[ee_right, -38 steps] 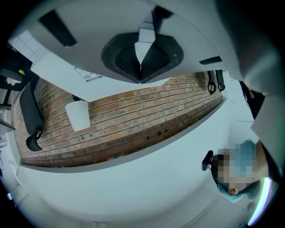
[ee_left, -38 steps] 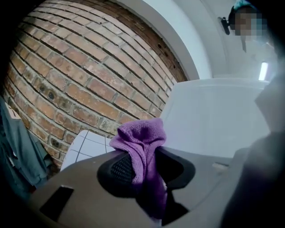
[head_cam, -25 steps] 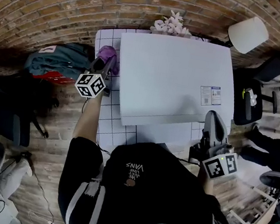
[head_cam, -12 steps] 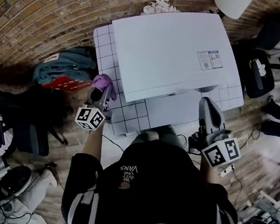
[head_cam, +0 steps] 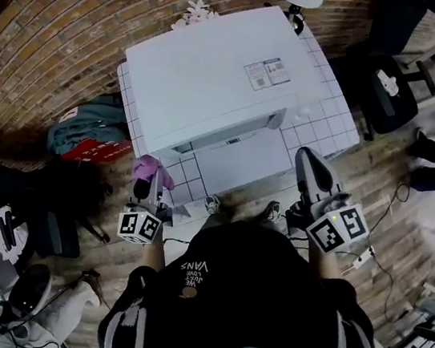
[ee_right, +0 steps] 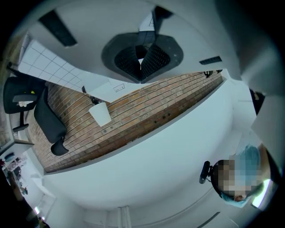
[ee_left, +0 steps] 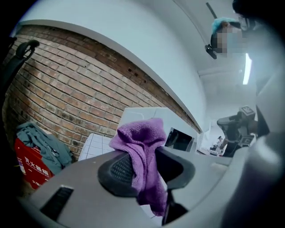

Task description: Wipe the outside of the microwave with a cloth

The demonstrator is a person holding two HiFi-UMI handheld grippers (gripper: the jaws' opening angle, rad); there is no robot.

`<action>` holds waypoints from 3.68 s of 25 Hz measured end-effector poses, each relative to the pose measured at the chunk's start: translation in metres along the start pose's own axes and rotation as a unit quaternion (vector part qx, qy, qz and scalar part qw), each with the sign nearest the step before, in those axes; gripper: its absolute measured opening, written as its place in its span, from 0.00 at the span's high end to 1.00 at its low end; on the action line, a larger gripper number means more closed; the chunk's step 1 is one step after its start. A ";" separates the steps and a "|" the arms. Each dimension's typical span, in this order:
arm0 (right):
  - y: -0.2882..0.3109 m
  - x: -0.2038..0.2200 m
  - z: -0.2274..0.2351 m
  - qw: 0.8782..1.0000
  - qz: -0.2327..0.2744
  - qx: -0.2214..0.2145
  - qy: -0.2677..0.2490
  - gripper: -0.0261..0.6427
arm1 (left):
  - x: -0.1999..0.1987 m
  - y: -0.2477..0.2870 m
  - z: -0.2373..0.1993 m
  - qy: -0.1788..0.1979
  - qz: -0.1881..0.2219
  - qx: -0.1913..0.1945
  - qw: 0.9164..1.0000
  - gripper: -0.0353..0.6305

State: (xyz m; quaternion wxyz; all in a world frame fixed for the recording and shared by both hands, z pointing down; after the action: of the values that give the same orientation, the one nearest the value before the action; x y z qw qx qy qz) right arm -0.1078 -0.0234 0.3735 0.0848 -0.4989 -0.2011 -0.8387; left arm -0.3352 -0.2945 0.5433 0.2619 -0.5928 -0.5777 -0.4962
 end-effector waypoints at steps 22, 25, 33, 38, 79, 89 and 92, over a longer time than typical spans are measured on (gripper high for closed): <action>-0.181 -0.046 0.240 0.998 0.047 0.026 0.019 0.96 | 0.032 0.125 0.338 0.078 -0.008 0.111 0.991 0.75; -0.189 -0.051 0.271 0.997 0.052 0.050 0.026 0.96 | 0.029 0.164 0.379 0.104 -0.016 0.157 0.982 0.75; -0.183 -0.084 0.350 0.995 0.054 0.078 0.035 0.96 | 0.029 0.265 0.466 0.135 -0.039 0.232 0.962 0.75; -0.168 -0.119 0.394 0.996 0.040 0.074 0.028 0.96 | 0.011 0.321 0.503 0.129 -0.031 0.240 0.962 0.75; 0.112 -0.186 0.402 0.858 -0.252 -0.431 -0.121 0.96 | -0.017 0.357 0.414 -0.440 0.385 -0.083 0.807 0.75; 0.122 -0.198 0.423 0.878 -0.244 -0.395 -0.115 0.96 | -0.026 0.364 0.370 -0.456 0.467 -0.084 0.753 0.75; 0.125 -0.205 0.434 0.885 -0.240 -0.382 -0.113 0.96 | -0.037 0.376 0.356 -0.442 0.488 -0.075 0.749 0.75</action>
State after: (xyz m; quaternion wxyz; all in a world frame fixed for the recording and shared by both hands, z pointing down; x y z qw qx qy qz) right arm 0.3830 0.0347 0.4094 -0.3392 -0.5209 0.0127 -0.7832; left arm 0.1276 -0.0691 0.4777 0.1381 -0.9649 -0.2218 -0.0248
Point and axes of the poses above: the fingertips, and each gripper's own axes: y forward along the fingers, z to its right, x out of its underside, the point moved 1 cm from there along -y, backward along the fingers, and after that the axes turned 12 degrees about -z, right-handed, at the moved point
